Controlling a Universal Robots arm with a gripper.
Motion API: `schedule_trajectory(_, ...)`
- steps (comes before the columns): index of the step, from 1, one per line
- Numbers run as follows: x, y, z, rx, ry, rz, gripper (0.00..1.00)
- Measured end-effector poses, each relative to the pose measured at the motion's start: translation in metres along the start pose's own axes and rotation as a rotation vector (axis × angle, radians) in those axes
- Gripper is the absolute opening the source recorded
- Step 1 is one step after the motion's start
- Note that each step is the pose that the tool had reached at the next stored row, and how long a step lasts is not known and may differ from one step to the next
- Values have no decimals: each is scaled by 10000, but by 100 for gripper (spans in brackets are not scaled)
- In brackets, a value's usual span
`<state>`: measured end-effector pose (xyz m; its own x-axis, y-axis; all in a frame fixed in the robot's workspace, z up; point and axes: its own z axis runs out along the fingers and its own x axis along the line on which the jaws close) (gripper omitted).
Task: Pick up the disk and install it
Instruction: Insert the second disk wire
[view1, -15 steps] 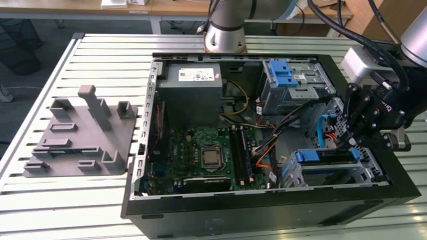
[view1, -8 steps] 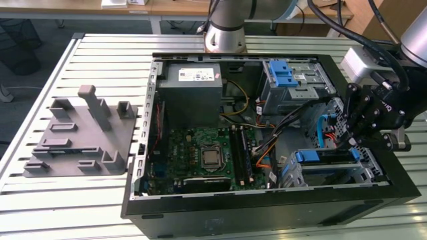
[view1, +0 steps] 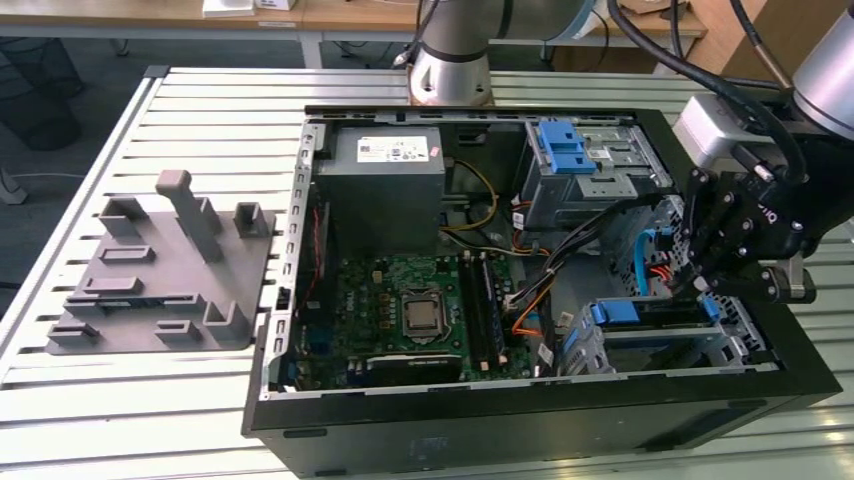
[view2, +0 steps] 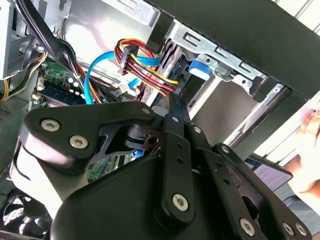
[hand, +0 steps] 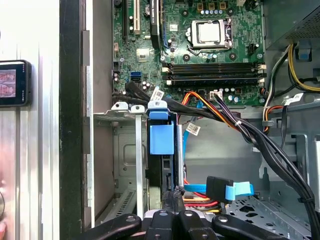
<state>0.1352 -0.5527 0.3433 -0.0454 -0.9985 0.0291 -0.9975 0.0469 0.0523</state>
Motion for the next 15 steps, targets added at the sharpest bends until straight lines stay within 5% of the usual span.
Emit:
schedule_trajectory(3, 3, 42, 4, 137, -7, 4, 11)
schedule_trajectory(6, 3, 44, -18, 144, -5, 3, 11)
schedule_trajectory(12, 0, 60, -208, 145, -5, 5, 11)
schedule_trajectory(15, -3, 114, -211, 168, -6, 4, 11)
